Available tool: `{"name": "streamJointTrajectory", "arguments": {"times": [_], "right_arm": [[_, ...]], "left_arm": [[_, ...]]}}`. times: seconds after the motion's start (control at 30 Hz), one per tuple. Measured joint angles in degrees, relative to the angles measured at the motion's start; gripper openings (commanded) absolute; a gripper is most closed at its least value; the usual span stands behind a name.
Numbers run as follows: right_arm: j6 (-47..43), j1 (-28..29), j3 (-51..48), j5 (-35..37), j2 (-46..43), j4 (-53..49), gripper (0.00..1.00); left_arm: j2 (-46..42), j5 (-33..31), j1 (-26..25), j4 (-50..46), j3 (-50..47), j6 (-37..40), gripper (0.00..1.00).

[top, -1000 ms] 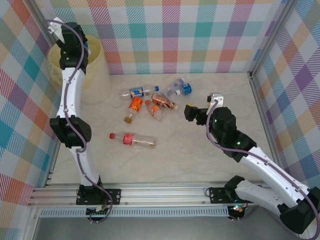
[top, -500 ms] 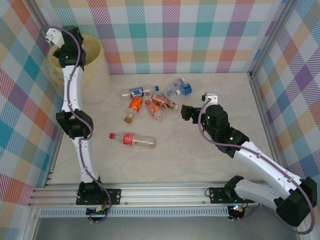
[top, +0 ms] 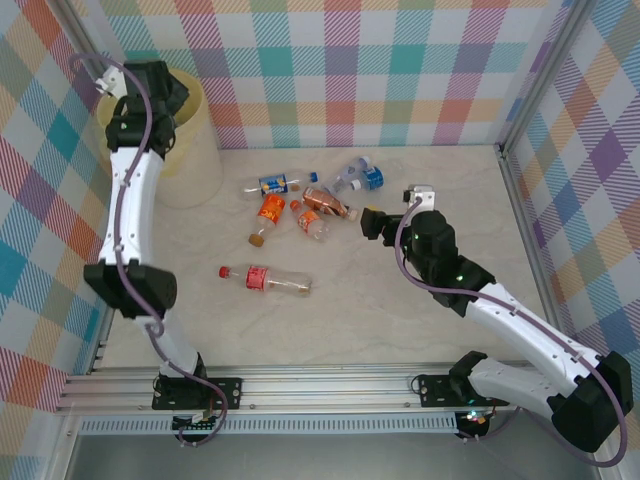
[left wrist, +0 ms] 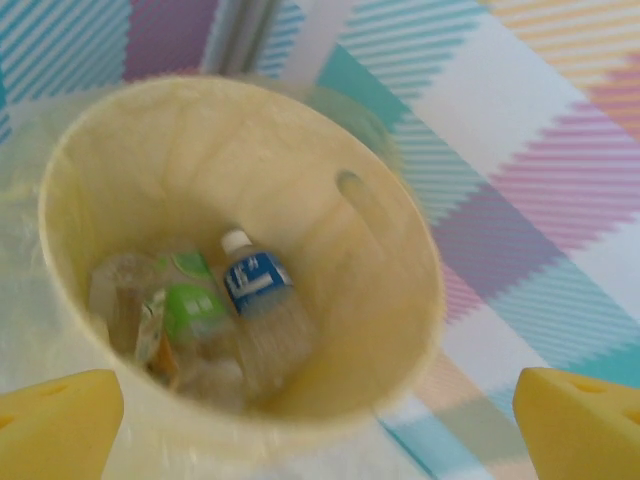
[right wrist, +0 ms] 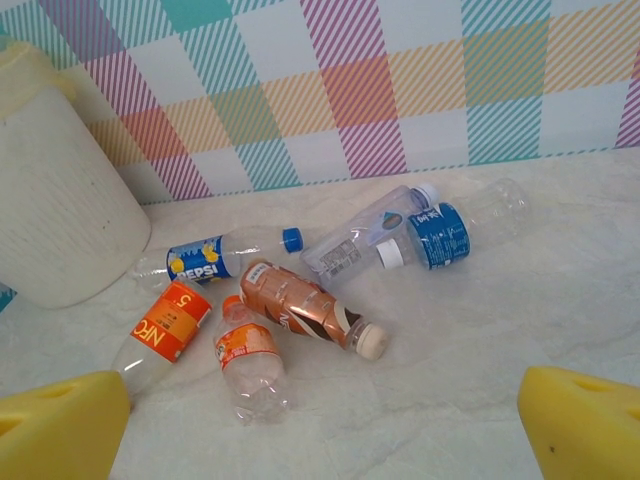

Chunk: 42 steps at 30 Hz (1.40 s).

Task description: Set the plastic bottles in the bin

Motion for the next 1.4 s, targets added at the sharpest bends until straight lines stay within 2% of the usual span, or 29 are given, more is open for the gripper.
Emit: {"name": "streamJointTrajectory", "arguments": {"times": [0.2, 0.43, 0.53, 0.67, 0.9, 1.23, 1.4], "right_arm": [[0.5, 0.0, 0.0, 0.0, 0.1, 0.7, 1.0], [2.9, -0.1, 0.0, -0.1, 3.3, 0.7, 1.0], [4.0, -0.1, -0.1, -0.5, 4.1, -0.1, 1.0], [4.4, -0.1, -0.6, -1.7, 4.1, -0.7, 1.0], [5.0, -0.1, -1.5, -4.0, 3.1, -2.5, 1.0], [8.0, -0.1, -5.0, -2.6, -3.8, -2.3, 1.0], [8.9, -0.1, -7.1, -0.1, -7.6, -2.5, 1.0]], "left_arm": [[-15.6, 5.7, -5.6, 4.6, -21.4, 2.1, 1.0], [-25.7, 16.1, -11.2, 8.3, -38.9, 4.5, 1.0], [-27.4, 20.5, -13.7, 8.3, -44.0, 6.0, 1.0], [-27.4, 22.4, -16.1, 7.8, -48.2, 9.6, 1.0], [-25.5, 22.4, -16.4, 6.8, -53.5, 15.1, 1.0], [-11.6, 22.1, -16.4, 6.7, -53.0, 23.3, 1.0], [-4.2, 21.9, -16.4, 6.7, -49.1, 26.4, 1.0]]}}
